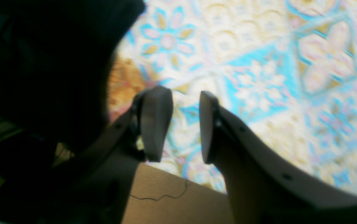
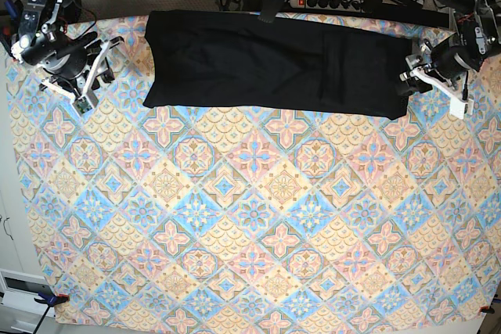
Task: Fold the T-shirt properly
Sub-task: 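Fold the strip end with the left gripper toward the right gripper, then grasp the strip ends with both grippers and lift the shirt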
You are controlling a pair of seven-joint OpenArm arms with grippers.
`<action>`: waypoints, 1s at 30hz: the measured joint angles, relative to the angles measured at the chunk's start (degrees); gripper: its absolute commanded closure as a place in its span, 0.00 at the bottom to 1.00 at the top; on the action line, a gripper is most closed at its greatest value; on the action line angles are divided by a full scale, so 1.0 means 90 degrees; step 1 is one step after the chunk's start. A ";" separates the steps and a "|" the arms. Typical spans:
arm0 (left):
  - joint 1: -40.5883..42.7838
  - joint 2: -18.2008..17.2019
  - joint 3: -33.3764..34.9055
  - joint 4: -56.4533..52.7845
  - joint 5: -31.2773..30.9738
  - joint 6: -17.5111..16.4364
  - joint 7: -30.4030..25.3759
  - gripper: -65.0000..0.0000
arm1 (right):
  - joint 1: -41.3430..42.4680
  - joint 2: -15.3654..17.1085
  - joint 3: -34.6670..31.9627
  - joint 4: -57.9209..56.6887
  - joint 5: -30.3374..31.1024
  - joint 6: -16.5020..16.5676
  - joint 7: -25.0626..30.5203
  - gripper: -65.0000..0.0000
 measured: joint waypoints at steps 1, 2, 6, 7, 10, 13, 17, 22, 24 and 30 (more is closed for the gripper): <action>-0.0002 0.0022 0.0007 0.0000 0.0000 0.0005 0.0000 0.57 | 0.0005 -0.0073 -0.0051 0.0000 -0.0002 0.0000 0.0002 0.70; -0.0002 0.0024 0.0019 -0.0005 -0.0002 0.0000 -0.0005 0.57 | 0.0007 -0.0143 -0.0085 0.0000 0.0000 -0.0002 0.0024 0.70; -0.0002 0.0063 0.0032 -0.0005 -0.0002 0.0000 0.0000 0.57 | -0.0027 -0.0223 -0.0406 -0.0002 0.0017 0.0000 0.0017 0.59; -0.0002 0.0063 0.0032 -0.0017 0.0000 0.0000 0.0000 0.57 | -0.0034 -0.0219 -0.0522 -0.0002 0.0002 -0.0002 0.0017 0.55; -0.0007 0.0066 0.0032 -0.0017 -0.0005 -0.0002 -0.0002 0.57 | -0.0036 -0.0238 -0.0828 -0.0170 0.0044 0.0000 0.0044 0.44; -0.0005 0.0063 0.0032 -0.0017 0.0000 0.0000 -0.0002 0.57 | -0.0015 -0.0403 -0.0906 -0.0469 0.0039 0.0000 0.0044 0.36; -0.0005 0.0063 0.0032 -0.0017 0.0000 0.0000 -0.0002 0.57 | 0.0017 -0.0508 -0.0896 -0.1025 -0.0012 0.0000 0.0032 0.33; 0.0000 0.0063 0.0032 -0.0017 -0.0002 0.0000 -0.0002 0.57 | 0.0221 -0.0520 -0.0894 -0.1377 0.0002 -0.0002 0.0046 0.33; 0.0000 0.0066 0.0032 -0.0017 0.0000 0.0000 -0.0002 0.57 | 0.0364 -0.0517 -0.0879 -0.1537 0.0282 -0.0005 0.0117 0.33; 0.0000 0.0066 0.0032 -0.0017 0.0005 0.0000 0.0002 0.57 | 0.0738 -0.0520 -0.0862 -0.2120 0.1166 -0.0002 0.0056 0.33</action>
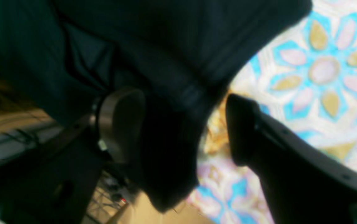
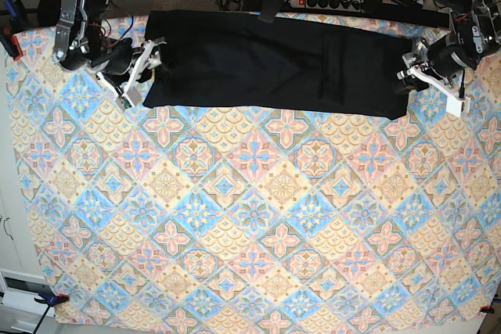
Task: Fold the T-shirt properly
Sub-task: 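Grasp the strip ends with both grippers and lift the shirt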
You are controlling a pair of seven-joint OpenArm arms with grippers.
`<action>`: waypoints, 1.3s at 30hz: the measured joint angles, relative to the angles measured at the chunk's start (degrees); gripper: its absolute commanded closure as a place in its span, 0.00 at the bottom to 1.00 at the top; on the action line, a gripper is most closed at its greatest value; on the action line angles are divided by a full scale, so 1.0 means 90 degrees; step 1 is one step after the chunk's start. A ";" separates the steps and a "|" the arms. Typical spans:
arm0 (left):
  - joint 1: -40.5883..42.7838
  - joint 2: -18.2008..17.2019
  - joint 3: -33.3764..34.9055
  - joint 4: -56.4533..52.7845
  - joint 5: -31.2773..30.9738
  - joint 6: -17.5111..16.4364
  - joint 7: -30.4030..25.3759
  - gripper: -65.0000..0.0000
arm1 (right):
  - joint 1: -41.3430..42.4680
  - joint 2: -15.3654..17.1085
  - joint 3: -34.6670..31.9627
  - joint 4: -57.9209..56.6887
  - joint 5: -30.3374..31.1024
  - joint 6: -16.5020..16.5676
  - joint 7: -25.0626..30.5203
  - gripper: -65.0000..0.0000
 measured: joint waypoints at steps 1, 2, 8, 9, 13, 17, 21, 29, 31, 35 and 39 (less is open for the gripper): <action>0.0000 0.0010 0.0000 0.0000 -0.0005 0.0000 0.0000 0.57 | 0.0063 0.0000 0.0007 -0.0102 0.0007 -0.0002 0.0022 0.33; -0.0002 0.0010 0.0000 0.0000 -0.0007 0.0000 -0.0005 0.57 | 0.0117 0.0007 0.0010 -0.0187 0.0034 -0.0002 0.0039 0.33; -0.0005 0.0012 0.0000 0.0000 -0.0005 0.0000 -0.0002 0.57 | 0.0070 0.0015 0.0022 -0.0641 0.0104 0.0000 0.0112 0.33; -0.0002 0.0012 0.0000 0.0000 -0.0007 0.0000 -0.0005 0.57 | 0.0075 0.0017 0.0022 -0.0682 0.0109 0.0002 0.0107 0.33; -0.0005 0.0010 0.0000 0.0000 -0.0007 -0.0002 -0.0005 0.57 | 0.0070 0.0032 0.0007 -0.0736 0.0112 0.0002 0.0117 0.33; -0.0027 0.0015 0.0000 0.0000 -0.0005 0.0000 0.0002 0.57 | 0.0061 -0.0160 0.0027 -0.0746 0.0092 -0.0002 0.0180 0.33; -0.0160 0.0012 0.0000 0.0000 -0.0027 -0.0002 0.0000 0.57 | 0.0070 -0.0410 -0.0117 -0.0746 0.0097 -0.0002 0.0226 0.33; -0.0146 0.0010 0.0000 0.0000 -0.0005 0.0000 0.0000 0.57 | 0.0087 -0.0425 -0.0372 -0.0755 0.0138 -0.0002 0.0211 0.50; -0.0146 0.0012 0.0000 0.0000 -0.0007 0.0000 0.0000 0.57 | 0.0085 -0.0427 -0.0372 -0.0765 0.0124 -0.0007 0.0129 0.68; -0.0146 0.0012 0.0000 0.0000 -0.0005 0.0000 0.0000 0.57 | 0.0053 -0.0469 -0.0352 -0.0794 0.0044 -0.0002 0.0075 0.97; -0.0138 0.0012 -0.0012 0.0000 -0.0007 0.0002 0.0000 0.57 | 0.0430 -0.0491 -0.0022 -0.0843 0.0029 0.0000 -0.0007 0.99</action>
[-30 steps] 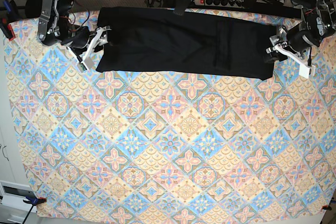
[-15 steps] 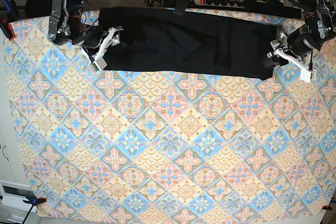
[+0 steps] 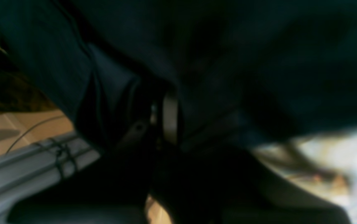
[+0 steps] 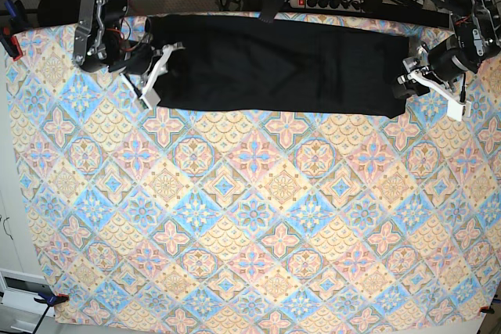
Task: Fold the T-shirt properly
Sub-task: 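Grasp the strip ends with both grippers and lift the shirt, then fold the strip in half, bringing the left gripper's end onto the right gripper's end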
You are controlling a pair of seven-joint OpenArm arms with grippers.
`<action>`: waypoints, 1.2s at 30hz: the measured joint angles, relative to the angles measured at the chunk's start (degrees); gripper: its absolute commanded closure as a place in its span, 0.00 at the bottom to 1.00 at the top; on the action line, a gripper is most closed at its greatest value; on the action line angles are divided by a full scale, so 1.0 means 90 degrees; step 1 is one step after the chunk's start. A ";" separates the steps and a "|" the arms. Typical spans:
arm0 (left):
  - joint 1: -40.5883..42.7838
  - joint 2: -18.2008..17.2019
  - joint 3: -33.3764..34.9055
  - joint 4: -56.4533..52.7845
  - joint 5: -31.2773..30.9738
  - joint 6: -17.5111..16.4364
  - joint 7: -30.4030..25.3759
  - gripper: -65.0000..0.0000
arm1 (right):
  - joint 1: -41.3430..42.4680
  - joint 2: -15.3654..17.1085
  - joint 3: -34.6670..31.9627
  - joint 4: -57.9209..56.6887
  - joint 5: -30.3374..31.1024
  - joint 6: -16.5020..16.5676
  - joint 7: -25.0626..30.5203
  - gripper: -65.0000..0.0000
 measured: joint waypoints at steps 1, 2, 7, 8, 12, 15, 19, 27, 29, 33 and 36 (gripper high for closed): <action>-0.0007 0.0002 -0.0010 0.0000 0.0000 -0.0002 -0.0002 0.57 | 0.0087 0.0019 0.0146 -0.0002 0.0012 0.0000 0.0044 1.00; -0.0024 -0.0002 -0.0012 0.0000 -0.0002 -0.0005 -0.0005 0.57 | 0.0155 0.0034 0.0301 -0.0032 0.0024 -0.0002 0.0083 1.00; -0.0027 0.0000 -0.0024 0.0000 0.0002 -0.0002 0.0000 0.57 | 0.0454 0.0447 0.0646 -0.0170 -0.0136 -0.0002 -0.0097 1.00; -0.0024 0.0000 -0.0024 0.0000 -0.0002 -0.0002 0.0000 0.57 | 0.0593 0.0556 0.0653 -0.0214 -0.0240 0.0000 -0.0080 1.00; -0.0024 -0.0002 -0.0024 0.0000 -0.0002 -0.0005 -0.0002 0.57 | 0.1188 0.0641 0.0765 -0.0437 -0.0695 0.0002 0.0032 1.00; -0.0019 -0.0002 -0.0024 0.0000 0.0002 -0.0002 -0.0002 0.63 | 0.1328 0.0614 0.0913 -0.0452 -0.0831 0.0000 -0.0022 1.00; 0.0002 0.0002 -0.0019 0.0000 -0.0012 -0.0005 -0.0002 0.79 | 0.1275 0.0629 0.0913 -0.0170 -0.0886 -0.0005 -0.0160 1.00; 0.0032 0.0136 -0.0024 -0.0061 -0.0002 -0.0007 -0.0085 1.00 | 0.0612 0.0644 0.0158 0.1625 -0.0945 -0.0007 -0.0359 1.00; 0.0012 0.0318 -0.0022 -0.0301 0.0138 -0.0007 -0.0066 1.00 | 0.0522 0.0595 -0.0253 0.1974 -0.0967 -0.0005 -0.0435 1.00; 0.0015 0.0639 -0.0007 -0.0682 0.0563 0.0002 -0.0027 1.00 | 0.0447 0.0260 -0.0818 0.2518 -0.0828 0.0000 -0.0211 1.00; 0.0017 0.0860 -0.0007 -0.0724 0.0792 -0.0002 -0.0034 1.00 | 0.0267 0.0022 -0.1127 0.2594 -0.0828 0.0000 -0.0272 1.00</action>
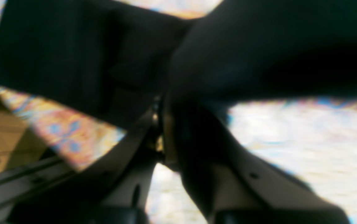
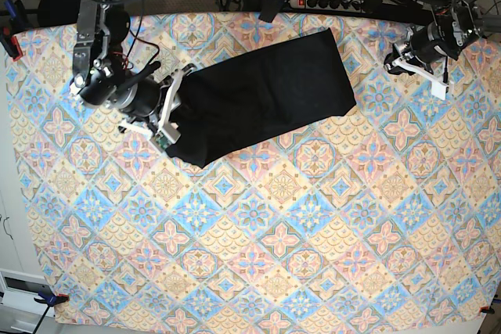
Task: Fold the T-shirt properly
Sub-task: 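Fold the strip in half, bringing the left gripper's end onto the right gripper's end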
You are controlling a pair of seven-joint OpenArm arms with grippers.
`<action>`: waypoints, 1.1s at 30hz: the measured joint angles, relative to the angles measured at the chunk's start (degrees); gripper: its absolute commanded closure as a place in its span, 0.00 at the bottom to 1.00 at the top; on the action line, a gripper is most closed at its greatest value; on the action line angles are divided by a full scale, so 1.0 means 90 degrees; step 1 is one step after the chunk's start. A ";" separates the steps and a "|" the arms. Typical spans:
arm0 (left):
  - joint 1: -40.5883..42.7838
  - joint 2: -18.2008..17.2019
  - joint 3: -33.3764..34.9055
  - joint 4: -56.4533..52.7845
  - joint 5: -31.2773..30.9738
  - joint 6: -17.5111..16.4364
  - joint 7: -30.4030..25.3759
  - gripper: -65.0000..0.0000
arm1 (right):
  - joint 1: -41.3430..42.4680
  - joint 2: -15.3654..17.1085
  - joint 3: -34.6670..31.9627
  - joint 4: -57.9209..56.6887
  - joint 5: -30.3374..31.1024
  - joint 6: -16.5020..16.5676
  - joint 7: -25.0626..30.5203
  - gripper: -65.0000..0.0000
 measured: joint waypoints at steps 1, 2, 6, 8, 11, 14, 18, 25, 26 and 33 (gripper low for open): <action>-0.0002 0.0100 0.0000 0.0005 0.0015 0.0000 -0.0046 1.00 | -0.0046 -0.0063 -0.0075 0.0015 -0.0061 -0.0002 -0.0073 1.00; -0.0002 0.0185 0.0002 0.0005 0.0056 -0.0005 -0.0019 1.00 | -0.0058 -0.0126 -0.0180 0.0019 -0.0078 -0.0002 -0.0117 1.00; 0.0017 0.0274 0.0481 0.0002 0.0401 0.0012 -0.0362 1.00 | 0.0051 -0.0568 -0.0636 0.0068 -0.0124 -0.0024 -0.0049 1.00; 0.0007 0.0255 0.0979 -0.0024 0.0644 0.0007 -0.0874 1.00 | 0.0041 -0.0835 -0.0937 0.0078 -0.0114 -0.0015 -0.0046 1.00; -0.0049 0.0260 0.1756 -0.0279 0.0884 0.0010 -0.1428 1.00 | 0.0134 -0.0845 -0.1144 0.0078 0.0022 0.0049 -0.0027 0.99; -0.0080 0.0287 0.2118 -0.0704 0.1054 0.0005 -0.1853 1.00 | 0.0313 -0.0678 -0.1219 0.0083 -0.0231 -0.0051 -0.0080 0.99; -0.0328 0.0236 0.2378 -0.1192 0.0996 -0.0075 -0.2023 1.00 | 0.0512 -0.0738 -0.1780 0.0078 -0.0100 0.0005 -0.0114 0.99; -0.0498 0.0401 0.2390 -0.1282 0.1013 -0.0070 -0.2120 1.00 | 0.0753 -0.0707 -0.2538 0.0063 -0.1107 -0.0005 -0.0121 0.99; -0.0607 0.0505 0.2421 -0.1401 0.1025 -0.0070 -0.2227 1.00 | 0.0731 -0.0680 -0.2654 0.0049 -0.1231 -0.0002 -0.0160 0.99; -0.1826 0.0940 0.2798 -0.2436 0.1360 -0.0051 -0.2669 1.00 | 0.0855 -0.0515 -0.2837 0.0046 -0.1287 0.0000 -0.0041 0.99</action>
